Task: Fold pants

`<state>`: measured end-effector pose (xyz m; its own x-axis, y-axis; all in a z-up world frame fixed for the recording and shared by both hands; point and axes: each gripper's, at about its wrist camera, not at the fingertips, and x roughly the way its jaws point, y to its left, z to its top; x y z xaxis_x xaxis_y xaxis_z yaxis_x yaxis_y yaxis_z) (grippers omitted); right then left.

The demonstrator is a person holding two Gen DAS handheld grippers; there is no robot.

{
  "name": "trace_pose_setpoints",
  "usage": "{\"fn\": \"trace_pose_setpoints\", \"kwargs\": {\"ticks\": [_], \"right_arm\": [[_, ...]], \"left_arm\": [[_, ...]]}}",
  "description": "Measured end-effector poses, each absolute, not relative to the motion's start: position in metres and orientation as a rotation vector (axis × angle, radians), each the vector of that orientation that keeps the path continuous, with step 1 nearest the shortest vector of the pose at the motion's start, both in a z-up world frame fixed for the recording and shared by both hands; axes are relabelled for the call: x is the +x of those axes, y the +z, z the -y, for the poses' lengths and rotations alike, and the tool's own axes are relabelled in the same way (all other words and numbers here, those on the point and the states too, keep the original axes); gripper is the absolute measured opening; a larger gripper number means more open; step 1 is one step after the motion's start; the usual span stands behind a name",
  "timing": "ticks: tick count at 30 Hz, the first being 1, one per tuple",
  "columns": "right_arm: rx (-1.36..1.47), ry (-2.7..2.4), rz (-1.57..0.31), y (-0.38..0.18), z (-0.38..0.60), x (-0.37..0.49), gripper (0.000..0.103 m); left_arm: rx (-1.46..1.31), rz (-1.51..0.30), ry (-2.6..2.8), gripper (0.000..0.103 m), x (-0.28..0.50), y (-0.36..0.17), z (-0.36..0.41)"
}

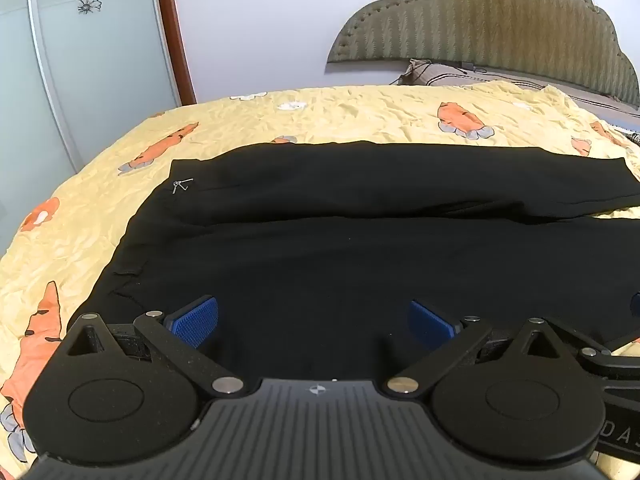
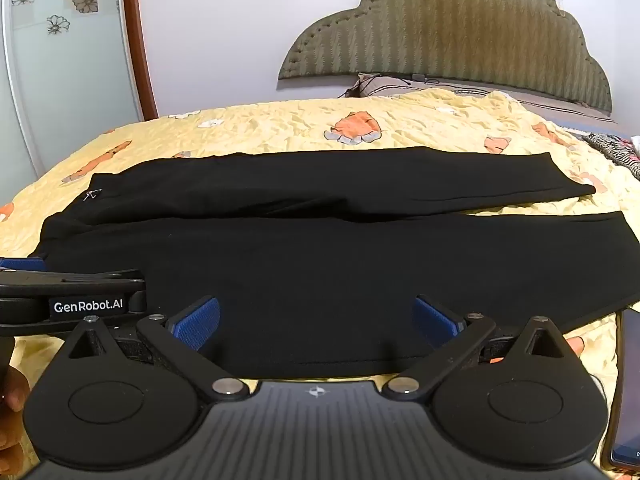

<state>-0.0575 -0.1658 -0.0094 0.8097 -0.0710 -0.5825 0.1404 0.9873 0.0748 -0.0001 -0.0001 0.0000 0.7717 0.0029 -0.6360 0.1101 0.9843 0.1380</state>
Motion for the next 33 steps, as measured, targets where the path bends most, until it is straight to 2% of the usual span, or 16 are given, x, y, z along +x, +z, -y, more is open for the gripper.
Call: {"fn": "trace_pose_setpoints", "kwargs": {"ticks": [33], "right_arm": [[0.131,-0.123,-0.623,-0.01,0.166,-0.059,0.103]], "left_arm": [[0.108,-0.641,-0.1,0.103,-0.007,0.01,-0.006]]}}
